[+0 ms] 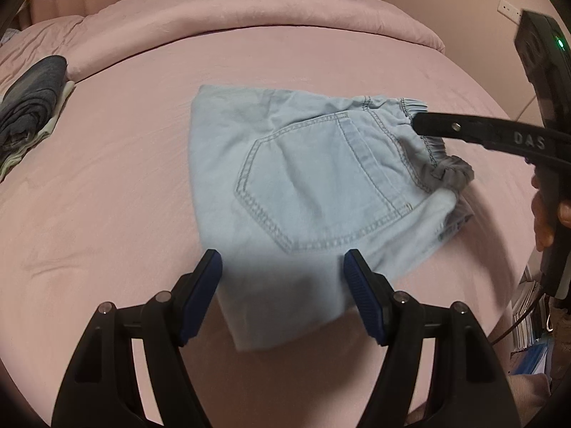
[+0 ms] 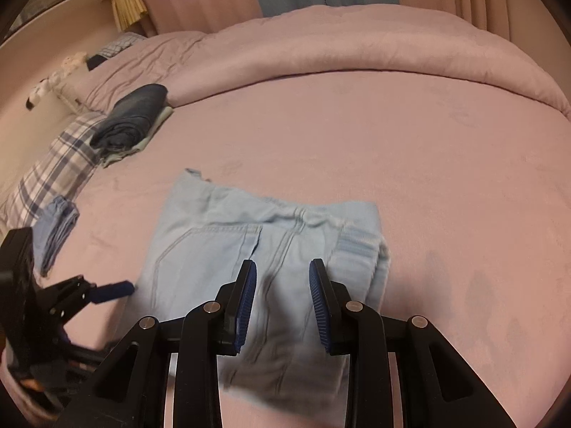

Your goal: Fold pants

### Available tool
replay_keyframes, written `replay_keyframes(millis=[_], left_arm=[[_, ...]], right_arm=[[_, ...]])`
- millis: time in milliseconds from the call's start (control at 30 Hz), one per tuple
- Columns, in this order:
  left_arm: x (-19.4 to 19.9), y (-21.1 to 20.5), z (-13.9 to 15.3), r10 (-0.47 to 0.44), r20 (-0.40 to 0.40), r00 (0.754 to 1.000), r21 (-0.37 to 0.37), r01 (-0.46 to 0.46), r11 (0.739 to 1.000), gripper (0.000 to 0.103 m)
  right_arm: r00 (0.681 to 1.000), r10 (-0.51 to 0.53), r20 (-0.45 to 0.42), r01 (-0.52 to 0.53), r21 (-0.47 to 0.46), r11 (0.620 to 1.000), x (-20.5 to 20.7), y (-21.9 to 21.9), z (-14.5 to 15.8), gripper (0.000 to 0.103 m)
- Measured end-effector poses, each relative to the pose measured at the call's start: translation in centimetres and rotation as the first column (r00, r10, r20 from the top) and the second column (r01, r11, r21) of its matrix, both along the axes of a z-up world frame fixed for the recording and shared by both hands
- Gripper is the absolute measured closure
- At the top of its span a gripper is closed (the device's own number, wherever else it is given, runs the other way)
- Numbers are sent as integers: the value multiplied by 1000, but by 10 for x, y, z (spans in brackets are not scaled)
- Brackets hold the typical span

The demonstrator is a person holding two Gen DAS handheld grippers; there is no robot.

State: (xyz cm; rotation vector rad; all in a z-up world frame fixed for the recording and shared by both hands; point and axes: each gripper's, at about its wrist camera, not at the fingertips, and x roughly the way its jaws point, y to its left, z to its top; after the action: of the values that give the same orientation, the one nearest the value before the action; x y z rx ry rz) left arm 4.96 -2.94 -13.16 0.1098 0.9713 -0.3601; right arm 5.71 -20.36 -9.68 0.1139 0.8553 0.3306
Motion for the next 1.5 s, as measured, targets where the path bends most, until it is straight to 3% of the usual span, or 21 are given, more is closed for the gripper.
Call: replay_keyframes(millis=[133,233,333,433,533,600,667,700,733,767,867,967,1133,1300,1500], left_arm=[[-9,9,-4,15,-9,1000,-18,-15,1000,33],[-6,15,-17,41,-67,997,-58,-45,997,32],[-10,23,-17,67,-71,995,-101,-74,992,32],[-14,35,-16,103,-58,993,-118,-109,987,30],[-14,49,-22,133,-101,986,-174,-149,974,28],[-13,53,-25,139,-122,983,-205,-162,965,28],[-16,53,-26,131,-117,984,-205,-153,967,31],[-17,51,-26,121,-112,986,-205,-142,968,40],[-16,50,-27,104,-114,988,-210,-126,970,58],[-16,47,-27,80,-123,989,-228,-107,968,65],[-19,44,-27,78,-116,990,-218,-102,971,66],[-18,48,-29,80,-131,988,-254,-112,961,68],[-27,50,-28,82,-106,991,-224,-104,969,68],[-31,38,-25,100,-113,989,-219,-123,968,66],[-33,43,-22,135,-111,985,-230,-157,960,43]], right_arm=[[999,19,-29,-19,0,1000,-10,-1,-8,71],[995,33,-95,-38,-53,998,-5,2,-29,68],[994,42,-102,-49,-70,996,-1,9,-20,63],[994,80,-70,-82,-26,996,8,18,-6,61],[989,134,-58,-132,40,990,25,34,3,51],[987,157,-34,-155,60,986,39,50,6,49],[985,170,-32,-168,66,984,58,70,5,49],[982,185,-32,-182,74,981,64,79,3,49],[978,205,-37,-201,82,976,72,88,2,49],[974,222,-48,-218,75,973,79,99,-1,50],[967,243,-73,-245,-13,970,94,129,-14,55],[968,233,-92,-243,-110,964,108,146,-23,55],[958,254,-136,-277,-196,941,120,162,-36,63],[968,179,-175,-193,-67,979,132,142,-35,63],[986,152,-62,-153,-16,988,95,105,-5,60]])
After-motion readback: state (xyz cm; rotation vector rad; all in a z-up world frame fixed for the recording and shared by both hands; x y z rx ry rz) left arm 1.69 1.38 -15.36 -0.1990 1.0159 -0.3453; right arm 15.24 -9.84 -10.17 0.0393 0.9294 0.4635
